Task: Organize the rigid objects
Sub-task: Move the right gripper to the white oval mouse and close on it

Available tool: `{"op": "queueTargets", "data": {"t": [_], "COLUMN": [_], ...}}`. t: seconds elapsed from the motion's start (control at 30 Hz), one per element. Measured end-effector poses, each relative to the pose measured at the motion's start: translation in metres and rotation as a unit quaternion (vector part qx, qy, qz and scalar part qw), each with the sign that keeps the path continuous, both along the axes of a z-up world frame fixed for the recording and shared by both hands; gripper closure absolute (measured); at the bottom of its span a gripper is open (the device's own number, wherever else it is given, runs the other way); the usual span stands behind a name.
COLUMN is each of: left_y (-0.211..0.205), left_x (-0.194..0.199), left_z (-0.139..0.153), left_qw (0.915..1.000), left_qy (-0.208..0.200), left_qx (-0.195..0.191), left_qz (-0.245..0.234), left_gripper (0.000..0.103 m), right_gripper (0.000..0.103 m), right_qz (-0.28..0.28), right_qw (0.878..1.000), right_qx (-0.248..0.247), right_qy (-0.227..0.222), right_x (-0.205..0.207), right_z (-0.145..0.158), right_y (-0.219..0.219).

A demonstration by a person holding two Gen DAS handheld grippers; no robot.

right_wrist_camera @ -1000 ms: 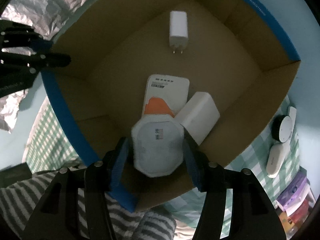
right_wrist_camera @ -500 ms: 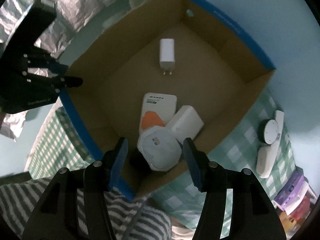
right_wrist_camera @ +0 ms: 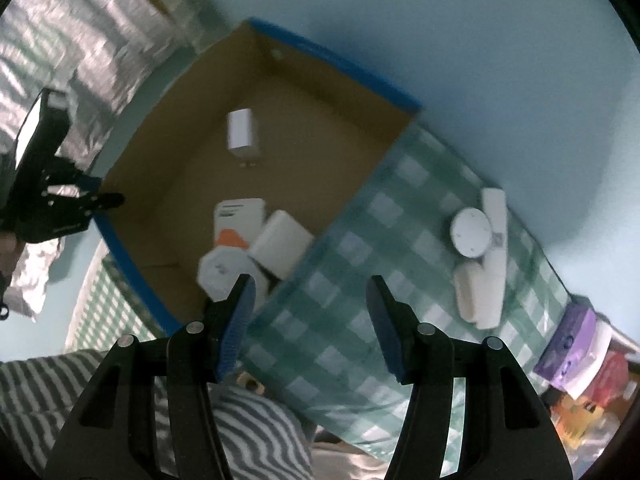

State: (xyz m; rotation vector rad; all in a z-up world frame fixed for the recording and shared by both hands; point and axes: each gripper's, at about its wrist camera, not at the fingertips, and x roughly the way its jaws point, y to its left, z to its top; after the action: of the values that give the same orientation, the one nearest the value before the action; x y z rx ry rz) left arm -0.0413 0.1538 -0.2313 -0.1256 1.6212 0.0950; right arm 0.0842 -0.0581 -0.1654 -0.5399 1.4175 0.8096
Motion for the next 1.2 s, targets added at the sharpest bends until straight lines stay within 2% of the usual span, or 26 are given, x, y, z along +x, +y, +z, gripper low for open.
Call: {"op": "queueTargets", "data": {"t": [0.23, 0.47, 0.67, 0.8, 1.0, 1.07, 1.2], "left_y": [0.000, 0.001, 0.001, 0.001, 0.000, 0.000, 0.001], "left_x": [-0.001, 0.001, 0.002, 0.002, 0.002, 0.001, 0.001], "left_z": [0.001, 0.001, 0.001, 0.001, 0.001, 0.001, 0.002], "left_qw": [1.0000, 1.0000, 1.0000, 1.0000, 1.0000, 1.0000, 1.0000], "left_qy": [0.002, 0.004, 0.005, 0.004, 0.005, 0.005, 0.005], "left_qx": [0.001, 0.003, 0.003, 0.003, 0.004, 0.004, 0.003], "left_qz": [-0.004, -0.006, -0.003, 0.002, 0.006, 0.006, 0.008], "left_gripper": [0.084, 0.084, 0.084, 0.084, 0.083, 0.083, 0.083], "right_gripper": [0.045, 0.045, 0.045, 0.045, 0.045, 0.047, 0.064], "right_qz": [-0.049, -0.099, -0.083, -0.072, -0.050, -0.052, -0.056], "right_qw": [0.999, 0.994, 0.992, 0.993, 0.993, 0.993, 0.993], "right_qx": [-0.017, -0.037, -0.091, -0.096, -0.098, -0.103, -0.099], "right_qy": [0.007, 0.007, 0.001, -0.001, -0.031, -0.028, 0.002], "right_x": [0.042, 0.089, 0.102, 0.101, 0.098, 0.098, 0.094], "right_z": [-0.018, -0.060, -0.107, -0.127, -0.140, -0.145, -0.151], "right_y": [-0.044, -0.086, -0.098, -0.100, -0.095, -0.094, -0.091]}}
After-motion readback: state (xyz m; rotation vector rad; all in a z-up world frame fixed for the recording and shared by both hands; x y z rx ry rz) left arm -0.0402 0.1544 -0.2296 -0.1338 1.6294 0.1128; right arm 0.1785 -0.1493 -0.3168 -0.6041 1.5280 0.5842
